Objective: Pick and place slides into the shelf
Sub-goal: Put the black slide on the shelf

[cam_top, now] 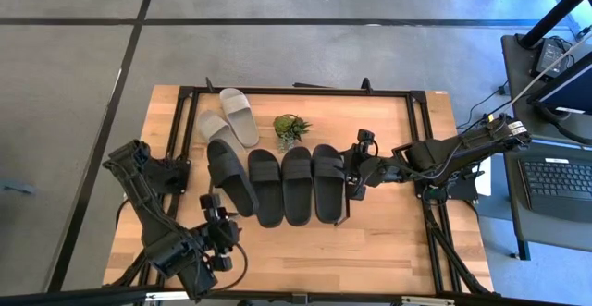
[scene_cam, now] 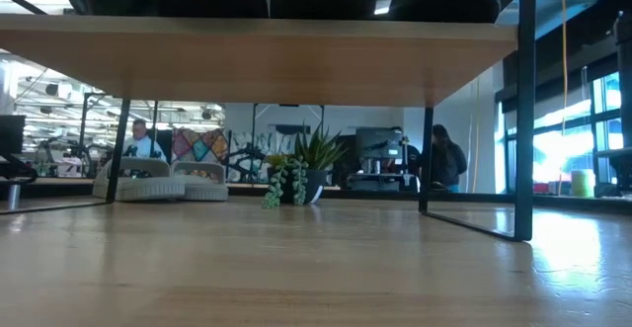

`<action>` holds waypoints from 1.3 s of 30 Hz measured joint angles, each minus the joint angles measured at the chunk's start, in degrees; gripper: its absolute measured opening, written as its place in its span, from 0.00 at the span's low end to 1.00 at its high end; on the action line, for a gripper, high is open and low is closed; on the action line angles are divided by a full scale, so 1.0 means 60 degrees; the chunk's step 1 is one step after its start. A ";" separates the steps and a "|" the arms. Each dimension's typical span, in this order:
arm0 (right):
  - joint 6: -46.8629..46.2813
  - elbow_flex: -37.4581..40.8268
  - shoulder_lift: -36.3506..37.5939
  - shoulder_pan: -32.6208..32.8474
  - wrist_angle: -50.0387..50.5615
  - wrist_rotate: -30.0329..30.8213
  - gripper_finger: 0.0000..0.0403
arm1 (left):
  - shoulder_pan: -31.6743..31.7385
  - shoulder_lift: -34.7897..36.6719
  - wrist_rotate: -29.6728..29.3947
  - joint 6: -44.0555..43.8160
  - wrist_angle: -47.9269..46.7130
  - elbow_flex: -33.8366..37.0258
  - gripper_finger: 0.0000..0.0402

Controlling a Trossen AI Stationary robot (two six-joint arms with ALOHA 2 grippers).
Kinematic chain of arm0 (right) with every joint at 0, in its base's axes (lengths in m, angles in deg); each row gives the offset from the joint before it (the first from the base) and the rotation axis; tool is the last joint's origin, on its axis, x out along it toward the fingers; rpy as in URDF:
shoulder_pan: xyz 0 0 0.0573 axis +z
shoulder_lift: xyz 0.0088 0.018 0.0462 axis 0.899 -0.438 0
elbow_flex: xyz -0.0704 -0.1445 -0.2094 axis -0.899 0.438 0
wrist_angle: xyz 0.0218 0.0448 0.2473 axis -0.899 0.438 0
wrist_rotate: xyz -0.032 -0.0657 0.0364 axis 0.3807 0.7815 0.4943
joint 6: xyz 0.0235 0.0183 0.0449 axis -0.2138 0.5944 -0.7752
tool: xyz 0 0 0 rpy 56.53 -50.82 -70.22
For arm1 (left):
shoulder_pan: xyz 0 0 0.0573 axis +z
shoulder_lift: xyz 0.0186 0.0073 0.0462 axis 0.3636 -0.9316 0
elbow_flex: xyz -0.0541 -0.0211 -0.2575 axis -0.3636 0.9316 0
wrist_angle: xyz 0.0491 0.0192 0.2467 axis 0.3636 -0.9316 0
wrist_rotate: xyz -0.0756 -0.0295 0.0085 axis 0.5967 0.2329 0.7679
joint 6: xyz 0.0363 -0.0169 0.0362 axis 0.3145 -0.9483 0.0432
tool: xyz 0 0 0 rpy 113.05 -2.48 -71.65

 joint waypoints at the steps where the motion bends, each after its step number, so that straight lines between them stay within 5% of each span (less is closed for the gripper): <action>1: -0.0015 0.0000 0.0000 0.0000 -0.0005 0.0000 0.41 | 0.0003 0.0004 -0.0095 0.0083 -0.0003 0.0000 0.45; 13: -0.0070 0.0000 0.0000 0.0004 -0.0061 0.0002 0.41 | 0.0277 0.0483 -0.0153 0.3443 0.0007 0.0015 0.45; 19: -0.0059 -0.0004 -0.0004 0.0004 -0.0083 0.0003 0.41 | 0.0236 0.1615 -0.0196 0.3295 0.0026 0.0404 0.45; 28: 0.0083 -0.0004 -0.0004 0.0000 -0.0289 0.0003 0.41 | 0.0309 0.3616 0.0532 0.1784 -0.0026 0.3431 0.45; 39: 0.0424 -0.0004 -0.0004 0.0000 -0.0918 0.0004 0.41 | 0.0704 0.3600 0.0020 0.1458 0.0013 0.3570 0.45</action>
